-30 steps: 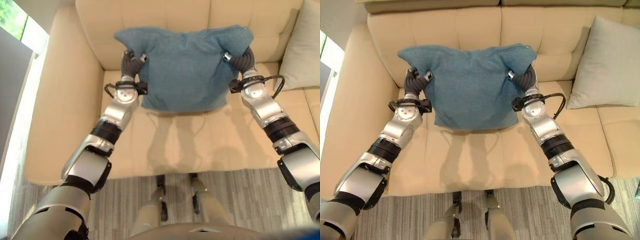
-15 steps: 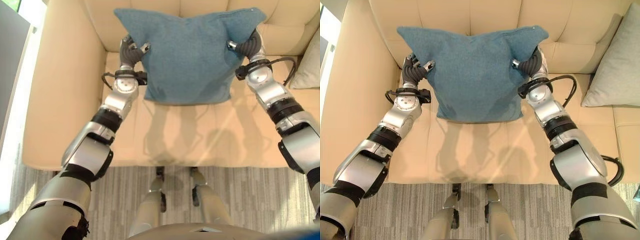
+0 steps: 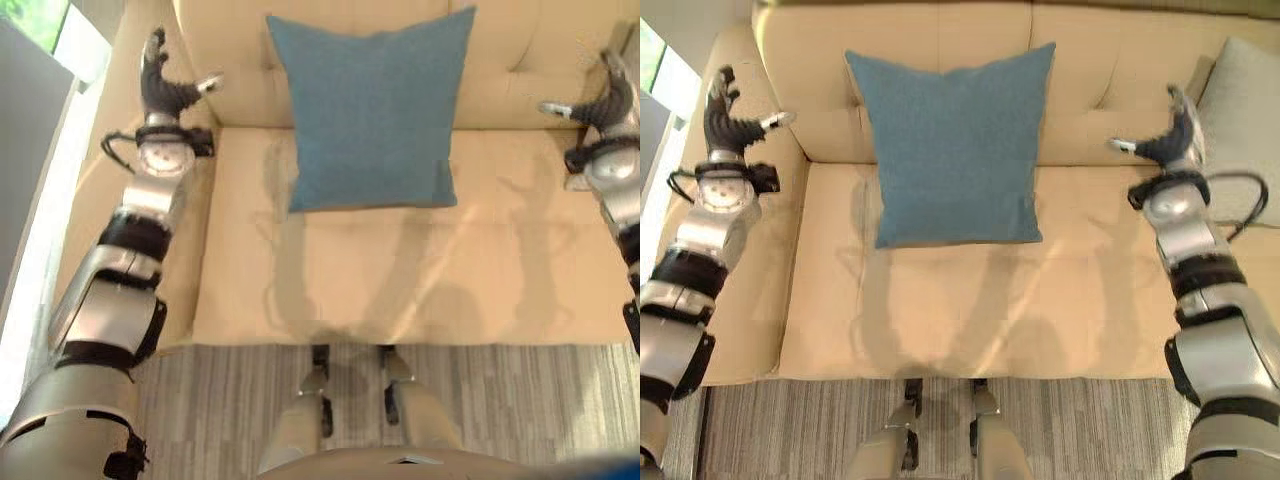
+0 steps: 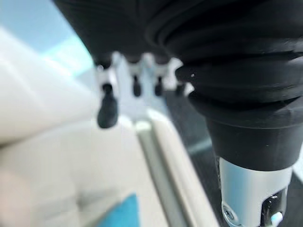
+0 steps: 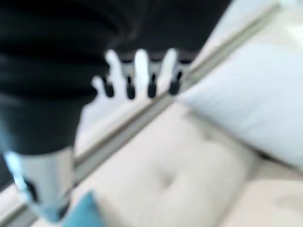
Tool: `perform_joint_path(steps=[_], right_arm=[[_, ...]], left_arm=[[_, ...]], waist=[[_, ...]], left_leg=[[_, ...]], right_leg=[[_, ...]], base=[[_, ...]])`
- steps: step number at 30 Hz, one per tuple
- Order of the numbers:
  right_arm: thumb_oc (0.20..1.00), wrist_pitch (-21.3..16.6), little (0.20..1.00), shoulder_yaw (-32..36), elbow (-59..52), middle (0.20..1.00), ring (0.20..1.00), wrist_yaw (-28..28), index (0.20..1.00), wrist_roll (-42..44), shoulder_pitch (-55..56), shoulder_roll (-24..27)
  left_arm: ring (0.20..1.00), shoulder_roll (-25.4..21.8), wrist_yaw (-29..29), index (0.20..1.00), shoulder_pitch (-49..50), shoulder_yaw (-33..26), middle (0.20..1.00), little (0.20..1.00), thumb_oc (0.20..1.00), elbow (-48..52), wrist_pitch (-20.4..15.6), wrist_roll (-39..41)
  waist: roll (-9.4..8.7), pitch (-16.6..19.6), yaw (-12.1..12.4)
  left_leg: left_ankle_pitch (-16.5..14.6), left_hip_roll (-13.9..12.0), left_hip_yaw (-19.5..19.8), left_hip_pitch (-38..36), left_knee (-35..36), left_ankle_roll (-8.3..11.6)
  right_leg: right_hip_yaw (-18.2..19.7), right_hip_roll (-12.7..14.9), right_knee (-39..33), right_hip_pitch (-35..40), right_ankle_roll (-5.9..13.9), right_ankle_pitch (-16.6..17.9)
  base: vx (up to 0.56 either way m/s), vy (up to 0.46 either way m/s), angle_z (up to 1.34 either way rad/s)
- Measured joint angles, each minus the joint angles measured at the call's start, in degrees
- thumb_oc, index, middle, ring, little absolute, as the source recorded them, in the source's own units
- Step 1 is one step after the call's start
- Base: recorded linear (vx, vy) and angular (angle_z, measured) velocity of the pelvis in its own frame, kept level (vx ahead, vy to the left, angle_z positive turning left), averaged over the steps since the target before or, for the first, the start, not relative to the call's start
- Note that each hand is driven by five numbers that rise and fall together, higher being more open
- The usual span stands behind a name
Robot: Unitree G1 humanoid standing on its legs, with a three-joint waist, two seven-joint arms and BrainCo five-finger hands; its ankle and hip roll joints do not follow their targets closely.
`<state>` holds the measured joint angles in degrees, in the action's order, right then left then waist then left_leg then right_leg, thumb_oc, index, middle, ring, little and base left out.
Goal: Pick up all the scattered cushions and arrange them neatly on the sofa.
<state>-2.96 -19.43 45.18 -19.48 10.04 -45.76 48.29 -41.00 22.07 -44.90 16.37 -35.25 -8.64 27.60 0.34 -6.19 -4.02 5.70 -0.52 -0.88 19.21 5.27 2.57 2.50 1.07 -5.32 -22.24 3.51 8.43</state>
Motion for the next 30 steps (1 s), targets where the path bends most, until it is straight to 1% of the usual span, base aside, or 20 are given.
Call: perform_joint_path(steps=[1,3,4,6,8,9,10,11,12,14,16,18,19,21,22,24,25,28,29,30], right_arm=[[1.0,0.0,1.0,1.8,-4.2,1.0,1.0,0.7,1.0,0.0,5.2,-0.2],[1.0,0.0,1.0,6.6,-9.4,1.0,1.0,2.1,1.0,-0.1,14.7,-1.8],[1.0,0.0,1.0,9.1,-11.4,1.0,1.0,2.5,1.0,-0.1,19.1,-3.7],[1.0,0.0,1.0,11.1,-13.8,1.0,1.0,4.3,1.0,-0.2,25.8,-6.0],[1.0,-0.1,1.0,14.8,-14.2,1.0,1.0,5.8,1.0,-0.3,33.0,-9.7],[1.0,0.0,1.0,14.8,-14.2,1.0,1.0,6.7,1.0,-0.9,35.7,-10.0],[1.0,-0.1,1.0,16.3,-13.1,1.0,1.0,7.5,1.0,-1.4,38.8,-11.9],[1.0,-0.5,1.0,20.2,-11.2,1.0,1.0,8.3,1.0,-1.4,41.8,-16.5],[1.0,-0.5,1.0,20.2,-10.0,1.0,1.0,9.0,1.0,-1.5,44.4,-17.6],[1.0,-0.4,1.0,19.2,-6.0,1.0,1.0,10.4,1.0,-2.4,47.9,-20.2],[1.0,0.4,1.0,17.1,-0.5,1.0,1.0,11.7,1.0,-2.5,48.7,-20.9],[1.0,0.2,1.0,15.2,3.6,1.0,1.0,12.4,1.0,-3.9,48.9,-21.3],[1.0,0.2,1.0,13.7,7.0,1.0,1.0,12.6,1.0,-5.0,48.5,-21.4],[1.0,0.1,1.0,13.6,12.4,1.0,1.0,12.5,1.0,-5.9,49.2,-23.4],[1.0,0.9,1.0,12.8,17.7,1.0,1.0,13.1,1.0,-6.6,49.2,-25.7],[1.0,1.2,1.0,12.3,18.4,1.0,1.0,13.2,1.0,-6.9,50.8,-26.0],[1.0,0.6,1.0,12.6,21.1,1.0,1.0,12.8,1.0,-6.9,50.3,-26.8],[1.0,0.8,1.0,12.7,23.5,1.0,1.0,12.9,1.0,-6.8,51.2,-27.6],[1.0,0.8,1.0,13.4,24.8,1.0,1.0,12.7,1.0,-6.7,51.1,-28.1],[1.0,0.8,1.0,13.4,25.6,1.0,1.0,12.8,1.0,-6.6,51.4,-28.2]], left_arm=[[1.0,0.4,-0.8,1.0,5.2,-1.4,1.0,1.0,1.0,4.2,-0.4,0.0],[1.0,3.1,-2.2,1.0,13.6,-4.4,1.0,1.0,1.0,9.9,-0.8,0.2],[1.0,4.7,-2.4,1.0,18.2,-6.1,1.0,1.0,1.0,12.9,-0.9,0.5],[1.0,6.1,-4.8,1.0,25.4,-7.2,1.0,1.0,1.0,15.1,-0.7,0.6],[1.0,8.0,-7.4,1.0,34.0,-8.8,1.0,1.0,1.0,18.5,-0.7,1.1],[1.0,8.2,-8.6,1.0,36.9,-8.8,1.0,1.0,1.0,18.6,-0.6,1.0],[1.0,8.5,-9.8,1.0,41.0,-9.8,1.0,1.0,1.0,18.2,-0.5,0.8],[1.0,10.7,-11.6,1.0,45.0,-11.7,1.0,1.0,1.0,15.8,-0.2,-0.2],[1.0,12.4,-12.3,1.0,47.2,-12.1,1.0,1.0,1.0,13.4,0.5,-0.3],[1.0,14.6,-13.6,1.0,51.1,-12.0,1.0,1.0,1.0,5.7,2.0,-2.7],[1.0,15.8,-15.1,1.0,51.8,-11.2,1.0,1.0,1.0,-1.1,4.6,-6.4],[1.0,16.2,-16.0,1.0,52.3,-9.3,1.0,1.0,1.0,-6.2,4.5,-9.9],[1.0,17.4,-16.2,1.0,51.7,-9.1,1.0,1.0,1.0,-11.2,4.7,-12.0],[1.0,20.0,-16.8,1.0,51.7,-9.2,1.0,1.0,1.0,-18.8,5.6,-14.0],[1.0,23.0,-17.0,1.0,50.6,-9.7,1.0,1.0,1.0,-26.6,6.6,-15.3],[1.0,25.0,-17.1,1.0,51.6,-9.3,1.0,1.0,1.0,-27.9,7.6,-16.2],[1.0,25.1,-16.9,1.0,51.0,-7.9,1.0,1.0,1.0,-29.0,7.4,-17.8],[1.0,25.0,-16.7,1.0,50.7,-7.5,1.0,1.0,1.0,-29.1,7.5,-18.4],[1.0,24.8,-16.6,1.0,49.4,-7.3,1.0,1.0,1.0,-29.2,7.6,-19.8],[1.0,24.8,-16.6,1.0,48.8,-7.3,1.0,1.0,1.0,-29.1,7.6,-20.3]], waist=[[-0.02,0.0,-0.1],[-0.05,0.0,0.0],[-0.24,0.2,0.0],[-0.43,0.3,-0.1],[-0.73,0.6,-0.1],[-0.82,0.7,0.1],[-1.07,0.9,0.1],[-1.36,1.2,0.1],[-1.34,1.4,0.3],[-1.35,3.7,0.2],[-1.34,4.3,0.2],[-1.1,5.4,0.4],[-0.86,6.5,0.3],[-0.39,7.1,0.3],[-0.04,7.3,0.3],[0.39,7.4,0.1],[0.37,7.4,0.2],[-0.11,7.3,0.4],[0.1,6.8,-0.2],[-0.33,6.5,-0.1]], left_leg=[[-0.4,-0.1,0.0,-1.4,0.0,-0.04],[-1.0,-0.3,0.0,-4.2,0.0,0.11],[-1.3,-0.5,0.0,-5.3,0.0,-0.01],[-1.9,-0.7,0.0,-7.6,0.0,-0.03],[-2.3,-0.9,0.1,-9.8,0.0,-0.07],[-2.4,-0.9,0.0,-10.7,0.0,-0.13],[-2.5,-0.9,0.0,-11.6,0.0,-0.16],[-2.8,-1.0,0.0,-13.5,0.0,-0.22],[-3.2,-1.0,0.0,-14.8,0.0,-0.31],[-3.5,-0.9,0.0,-15.7,0.0,-0.32],[-4.0,-0.9,0.1,-16.7,0.3,-0.24],[-4.0,-1.0,0.1,-16.8,0.3,-0.23],[-4.0,-1.0,0.1,-17.0,0.3,-0.28],[-4.2,-1.1,0.3,-17.4,0.3,-0.52],[-4.3,-1.2,0.5,-18.3,0.3,-0.64],[-4.3,-1.3,0.7,-18.3,0.3,-0.71],[-4.2,-1.3,1.6,-18.4,0.3,-0.72],[-4.0,-1.6,2.3,-18.8,0.3,-0.51],[-3.8,-1.6,4.2,-18.6,0.3,-0.3],[-3.7,-1.8,4.4,-18.5,0.3,-0.17]], right_leg=[[0.0,-0.1,0.0,1.4,-0.11,-0.5],[-0.1,-0.3,0.0,4.2,-0.01,-1.2],[-0.1,-0.5,0.0,5.3,0.04,-1.4],[-0.1,-0.7,0.0,7.5,-0.4,-1.9],[-0.1,-0.8,0.0,9.8,-0.67,-2.2],[-0.1,-0.9,0.0,10.7,-0.84,-2.3],[-0.1,-0.9,0.0,11.5,-1.0,-2.4],[-0.1,-0.9,-0.2,13.5,-1.52,-2.8],[-0.2,-0.9,-0.3,14.8,-1.41,-3.2],[-0.2,-0.9,-0.3,15.7,-1.47,-4.0],[-0.2,-0.9,-0.3,16.8,-1.71,-4.2],[-0.2,-0.8,-0.3,16.9,-1.7,-4.1],[-0.2,-0.8,-0.3,17.0,-1.72,-4.2],[-0.4,-0.9,-0.3,17.8,-1.77,-4.2],[-0.8,-1.0,-0.3,18.8,-2.03,-4.4],[-0.8,-1.0,-0.3,18.7,-2.32,-4.5],[-1.8,-1.0,-0.3,19.4,-2.33,-4.5],[-2.6,-1.4,-0.1,20.3,-2.71,-4.7],[-4.3,-1.4,-0.3,21.0,-3.11,-5.0],[-4.9,-1.4,-0.3,21.0,-3.26,-5.1]], base=[[0.14,-0.035,-0.05],[0.09,-0.031,-0.01],[0.08,-0.028,-0.02],[0.06,-0.026,-0.03],[0.02,-0.009,0.01],[0.0,0.0,0.0],[-0.02,-0.032,0.02],[0.0,0.0,0.0],[0.0,0.0,0.0],[-0.02,-0.01,0.0],[-0.05,-0.025,0.03],[-0.06,-0.029,0.0],[-0.05,-0.036,-0.02],[-0.04,-0.044,0.05],[-0.04,-0.065,0.11],[-0.07,-0.076,0.12],[-0.13,-0.074,0.28],[-0.11,-0.048,0.29],[-0.08,-0.014,0.48],[-0.05,-0.005,0.46]])
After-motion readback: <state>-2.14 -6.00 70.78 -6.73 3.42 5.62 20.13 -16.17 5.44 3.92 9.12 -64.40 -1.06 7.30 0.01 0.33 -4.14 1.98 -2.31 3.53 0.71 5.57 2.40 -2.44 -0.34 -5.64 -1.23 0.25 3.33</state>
